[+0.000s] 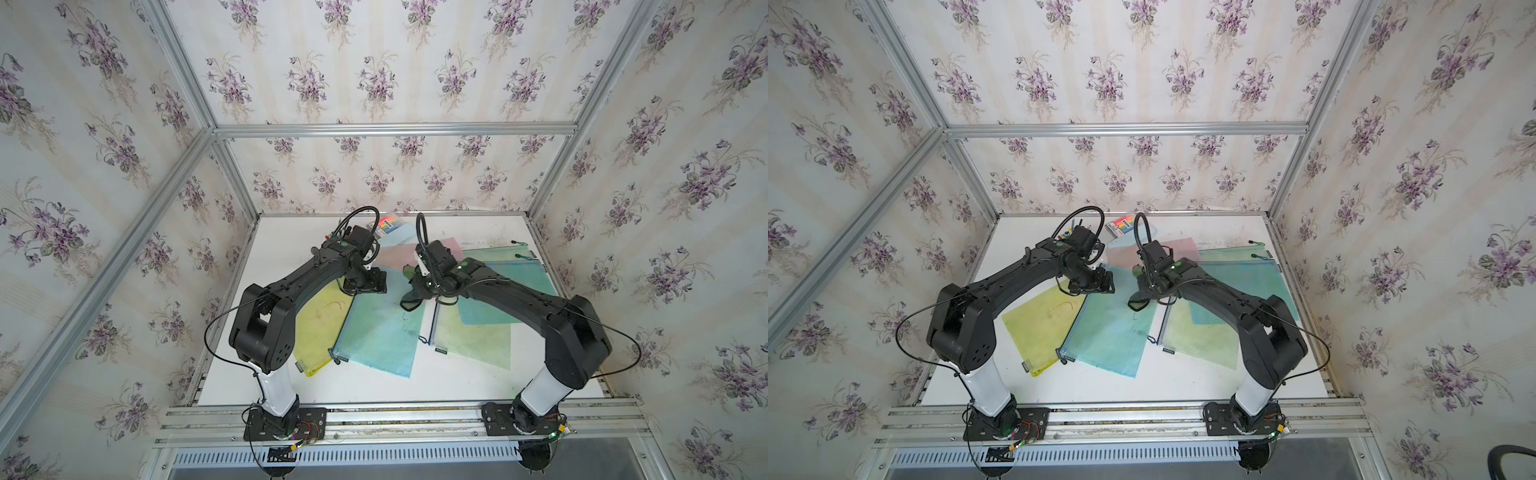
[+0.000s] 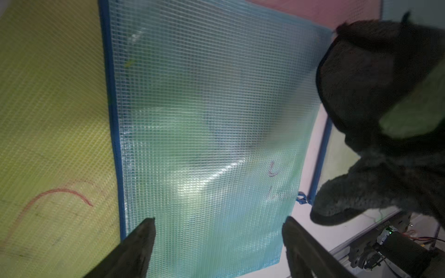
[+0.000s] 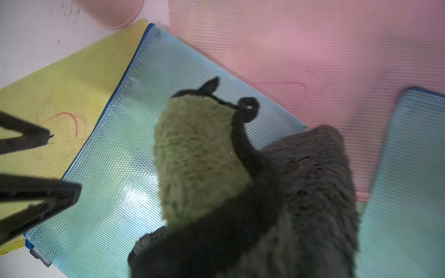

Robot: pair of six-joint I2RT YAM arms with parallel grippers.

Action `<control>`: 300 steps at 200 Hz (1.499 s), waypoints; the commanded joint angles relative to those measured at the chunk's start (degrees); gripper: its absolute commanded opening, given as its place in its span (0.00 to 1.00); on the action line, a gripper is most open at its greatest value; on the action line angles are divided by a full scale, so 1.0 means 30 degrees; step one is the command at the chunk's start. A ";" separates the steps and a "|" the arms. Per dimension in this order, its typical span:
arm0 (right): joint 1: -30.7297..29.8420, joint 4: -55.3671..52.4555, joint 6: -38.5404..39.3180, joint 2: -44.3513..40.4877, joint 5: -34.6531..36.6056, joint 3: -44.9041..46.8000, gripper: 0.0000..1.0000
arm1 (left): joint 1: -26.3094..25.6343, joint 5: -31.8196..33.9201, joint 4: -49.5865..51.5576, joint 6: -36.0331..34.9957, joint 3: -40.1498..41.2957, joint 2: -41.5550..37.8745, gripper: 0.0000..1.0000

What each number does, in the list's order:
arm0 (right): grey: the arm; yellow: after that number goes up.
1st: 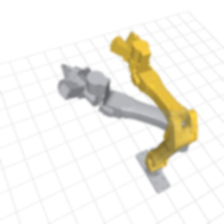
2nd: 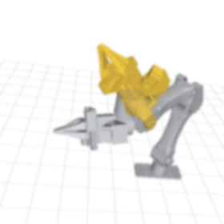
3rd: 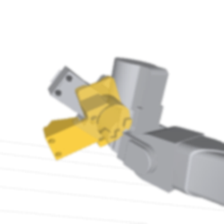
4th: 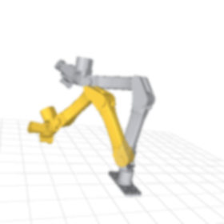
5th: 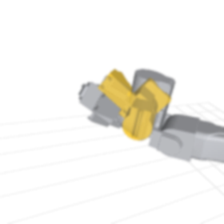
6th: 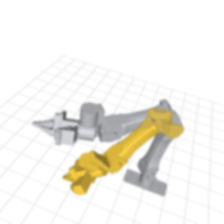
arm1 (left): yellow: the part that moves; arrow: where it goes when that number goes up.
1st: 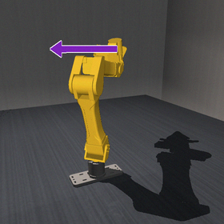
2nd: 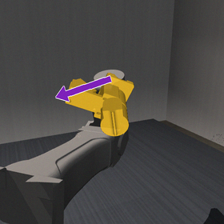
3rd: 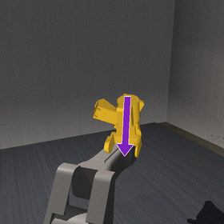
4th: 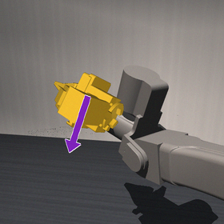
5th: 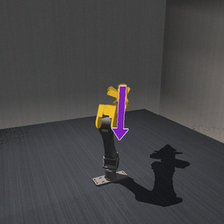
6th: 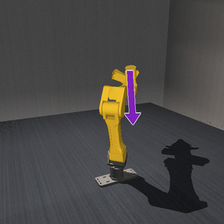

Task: Wipe the document bag
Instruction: Adjust the document bag, then wipe the dirt from the document bag.

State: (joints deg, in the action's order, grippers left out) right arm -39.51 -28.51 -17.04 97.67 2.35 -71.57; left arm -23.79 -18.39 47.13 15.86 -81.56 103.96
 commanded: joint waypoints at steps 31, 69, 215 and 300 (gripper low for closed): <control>-0.0708 0.1426 -0.0905 0.3461 -0.0419 0.0201 0.13 | 0.1524 -0.1277 -0.3102 -0.1394 0.1055 0.1578 0.86; -0.0864 0.1264 -0.0773 0.4903 -0.0404 0.0398 0.13 | 0.2236 -0.1572 -0.4261 -0.1578 0.1917 0.2251 0.88; -0.1072 0.1182 -0.0620 0.6185 -0.0334 0.0619 0.13 | 0.3763 -1.0423 -1.0905 0.1025 0.5585 0.0245 0.75; -0.1070 0.1391 -0.0415 0.6075 -0.0200 0.0643 0.12 | 0.4756 -1.3281 -1.3995 0.2889 0.6370 0.0246 0.73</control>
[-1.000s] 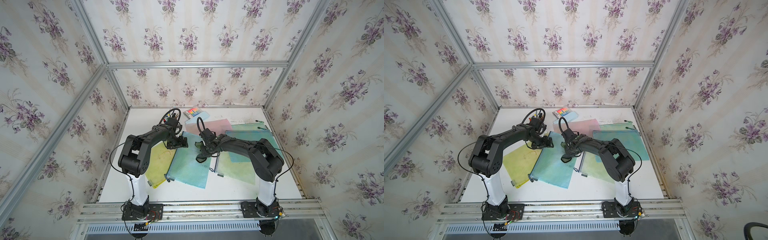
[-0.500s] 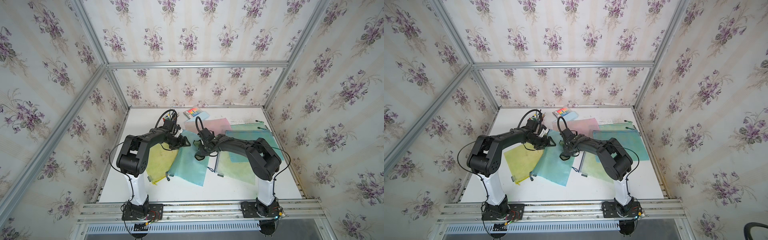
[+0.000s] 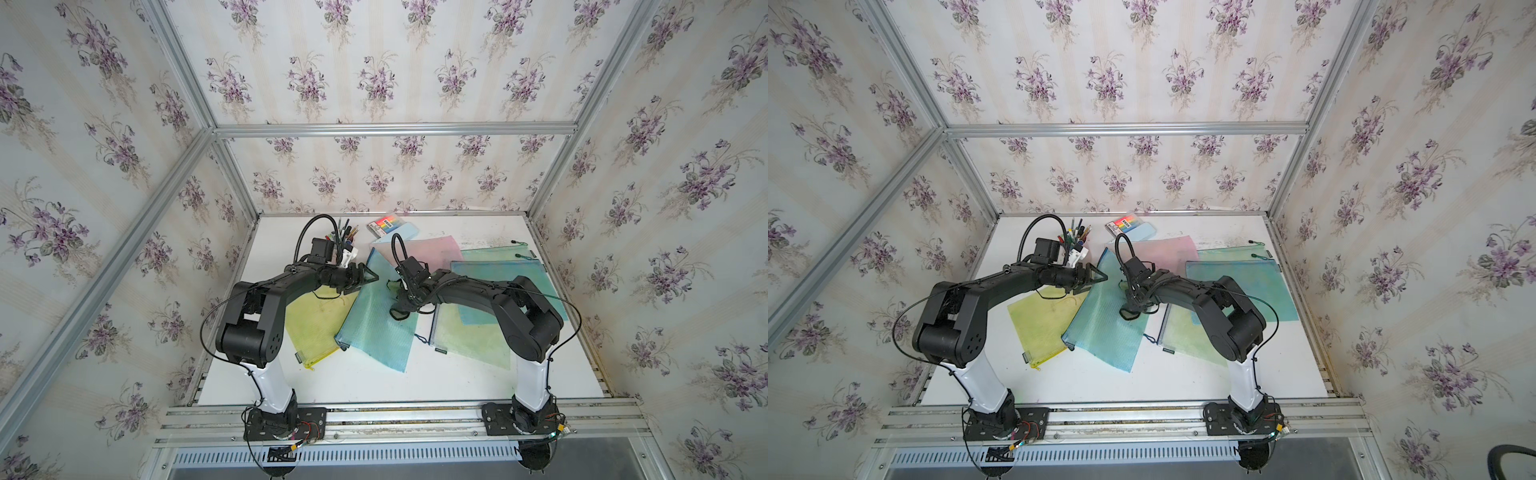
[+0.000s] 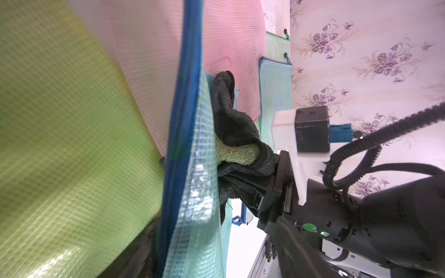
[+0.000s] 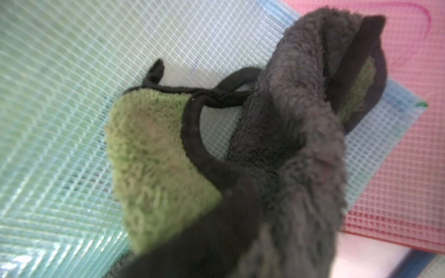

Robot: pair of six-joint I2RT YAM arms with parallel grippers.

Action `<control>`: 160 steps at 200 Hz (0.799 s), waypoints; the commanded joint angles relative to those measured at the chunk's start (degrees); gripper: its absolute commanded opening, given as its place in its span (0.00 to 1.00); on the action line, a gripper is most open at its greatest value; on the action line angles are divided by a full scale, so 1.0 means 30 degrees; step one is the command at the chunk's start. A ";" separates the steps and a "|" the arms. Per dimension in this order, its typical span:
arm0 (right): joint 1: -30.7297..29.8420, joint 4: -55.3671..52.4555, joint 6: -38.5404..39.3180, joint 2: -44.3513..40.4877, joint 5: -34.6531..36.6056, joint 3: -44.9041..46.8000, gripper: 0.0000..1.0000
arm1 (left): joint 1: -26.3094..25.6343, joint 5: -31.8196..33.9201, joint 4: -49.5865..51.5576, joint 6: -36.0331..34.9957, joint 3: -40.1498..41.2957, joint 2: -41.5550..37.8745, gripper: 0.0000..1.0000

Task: Wipe the document bag
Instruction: Wipe the dirt from the document bag.

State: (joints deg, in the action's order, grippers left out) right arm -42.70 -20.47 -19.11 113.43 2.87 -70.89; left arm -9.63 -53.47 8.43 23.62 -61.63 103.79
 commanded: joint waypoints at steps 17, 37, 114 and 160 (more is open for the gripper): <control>-0.0006 -0.1239 0.0278 0.0682 -0.0284 0.0506 0.12 | 0.0118 -0.2005 -0.1151 -0.0015 -0.0392 0.0239 0.72; -0.0006 -0.1259 0.0205 0.0623 -0.0356 0.0415 0.12 | 0.0432 -0.2142 -0.0701 -0.0617 -0.0850 0.0289 0.73; -0.0006 -0.1099 -0.0004 0.0575 -0.0673 0.0296 0.12 | 0.0109 -0.2062 0.4970 -0.4530 -0.6050 0.4111 0.73; 0.0214 -0.0797 -0.0550 0.0309 -0.1276 0.0279 0.13 | 0.0133 -0.0523 0.6941 -0.6298 -0.3748 0.1544 0.56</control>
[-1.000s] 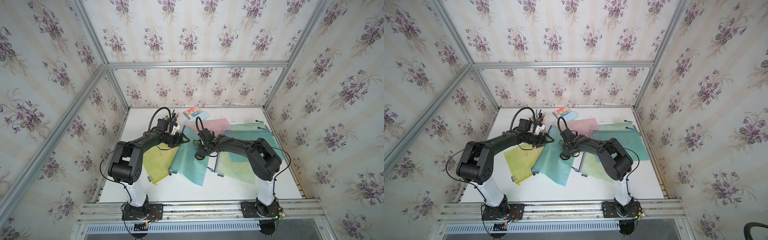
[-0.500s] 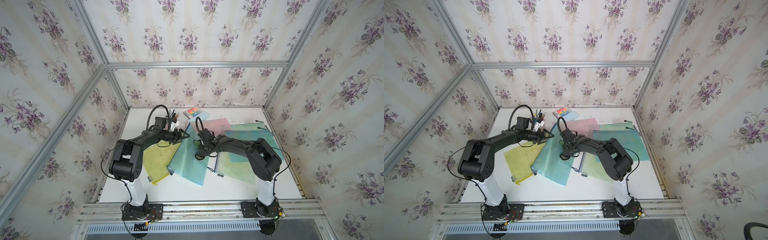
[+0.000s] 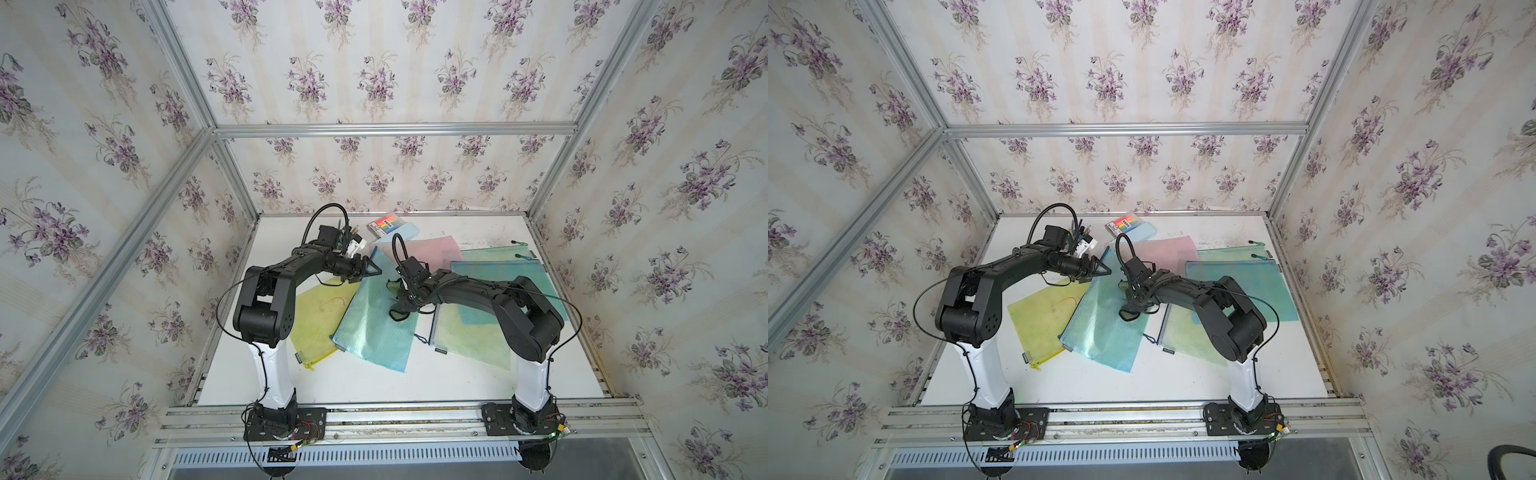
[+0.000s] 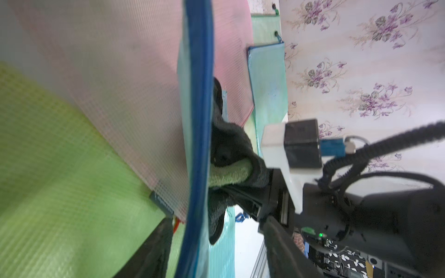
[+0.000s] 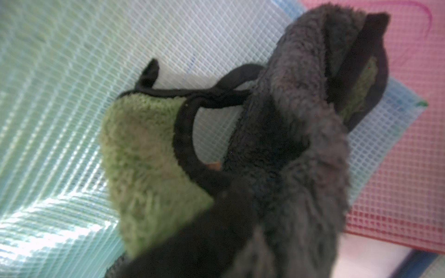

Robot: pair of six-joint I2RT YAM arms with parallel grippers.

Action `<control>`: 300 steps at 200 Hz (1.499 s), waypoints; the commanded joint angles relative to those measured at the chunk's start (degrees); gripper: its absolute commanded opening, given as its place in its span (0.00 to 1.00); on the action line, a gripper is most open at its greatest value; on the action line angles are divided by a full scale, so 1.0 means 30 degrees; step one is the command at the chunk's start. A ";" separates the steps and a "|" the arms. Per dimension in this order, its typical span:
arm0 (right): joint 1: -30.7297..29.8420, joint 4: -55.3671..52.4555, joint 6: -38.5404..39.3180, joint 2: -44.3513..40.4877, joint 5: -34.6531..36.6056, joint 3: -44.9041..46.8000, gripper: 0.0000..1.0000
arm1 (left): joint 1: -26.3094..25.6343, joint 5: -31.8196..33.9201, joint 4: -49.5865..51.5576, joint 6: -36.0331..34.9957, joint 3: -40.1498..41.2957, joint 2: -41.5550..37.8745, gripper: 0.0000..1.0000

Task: Wipe the document bag
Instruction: Wipe the dirt from the document bag.

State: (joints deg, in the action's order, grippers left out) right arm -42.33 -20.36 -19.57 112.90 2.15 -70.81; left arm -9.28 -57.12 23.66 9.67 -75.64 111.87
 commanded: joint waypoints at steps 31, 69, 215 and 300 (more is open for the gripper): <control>0.0191 -0.1154 -0.0114 0.0340 -0.1038 -0.0041 0.13 | -0.0027 0.1247 0.1379 -0.1056 0.3093 -0.2670 0.49; 0.0251 -0.1630 0.0443 -0.0058 -0.0668 -0.0345 0.13 | -0.0809 0.1970 0.1057 -0.0296 0.3828 -0.2575 0.34; -0.2356 -0.2206 -0.0682 -0.1530 0.2601 0.2593 0.11 | -0.4085 0.9222 -0.2677 0.6848 0.7158 -0.3454 0.00; -0.2090 -0.3485 -0.0758 -0.3375 0.3417 0.3063 0.11 | -0.4390 0.9693 -0.2965 0.6824 0.7550 -0.3702 0.00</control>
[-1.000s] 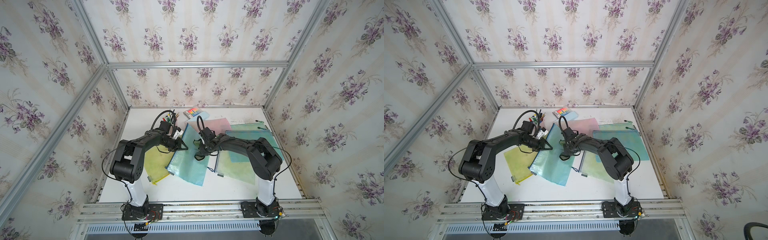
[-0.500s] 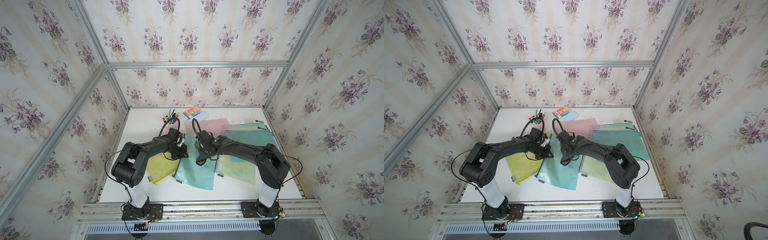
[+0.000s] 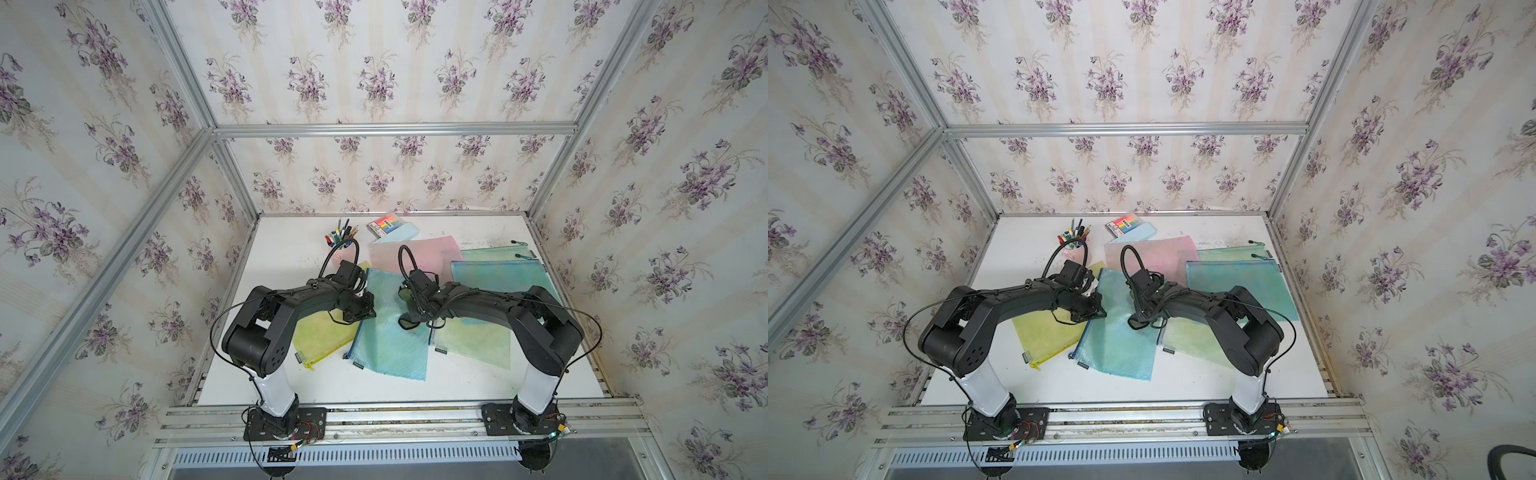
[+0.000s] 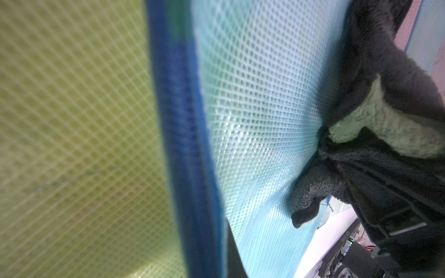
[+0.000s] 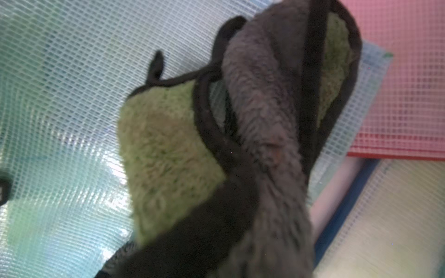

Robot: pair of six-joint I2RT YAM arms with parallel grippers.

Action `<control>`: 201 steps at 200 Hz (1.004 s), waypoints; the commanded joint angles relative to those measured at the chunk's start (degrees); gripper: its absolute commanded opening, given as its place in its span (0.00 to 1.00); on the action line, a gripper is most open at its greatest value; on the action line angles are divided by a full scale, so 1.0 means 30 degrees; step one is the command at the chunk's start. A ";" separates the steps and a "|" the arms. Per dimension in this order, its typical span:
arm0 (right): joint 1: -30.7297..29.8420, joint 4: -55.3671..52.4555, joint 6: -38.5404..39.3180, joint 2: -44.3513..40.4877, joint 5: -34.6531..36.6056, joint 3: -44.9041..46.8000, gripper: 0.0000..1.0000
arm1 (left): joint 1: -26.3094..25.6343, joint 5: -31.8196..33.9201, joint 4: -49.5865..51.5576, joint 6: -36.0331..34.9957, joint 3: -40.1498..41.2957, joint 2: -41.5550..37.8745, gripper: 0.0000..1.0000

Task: Wipe the document bag
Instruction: Wipe the dirt from the document bag.

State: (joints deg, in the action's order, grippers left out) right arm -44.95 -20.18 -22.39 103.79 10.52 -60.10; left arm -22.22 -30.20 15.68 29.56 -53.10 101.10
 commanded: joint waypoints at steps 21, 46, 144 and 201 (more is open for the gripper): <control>-0.2875 -0.2613 0.0733 -0.0049 -0.0477 -0.1277 0.12 | -0.0288 0.0779 -0.0452 0.0308 -0.0103 0.0053 0.00; -0.2391 -0.3096 0.0542 0.1181 0.0631 -0.1017 0.11 | -0.0504 0.0997 -0.0335 0.0316 -0.0209 0.0047 0.00; -0.2908 -0.2637 0.0365 -0.1708 -0.0789 -0.0317 0.12 | -0.0669 0.1336 -0.0423 0.0402 -0.0044 -0.0221 0.00; -0.1117 -0.3806 -0.0433 -0.2102 0.1170 0.2252 0.11 | -0.0826 0.1571 0.0086 0.0245 -0.0405 -0.0331 0.00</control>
State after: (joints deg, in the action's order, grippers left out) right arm -52.36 -24.34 -21.76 100.07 8.82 -56.80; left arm -24.58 -26.63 15.79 30.85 -53.65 100.51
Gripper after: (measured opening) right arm 0.178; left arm 0.048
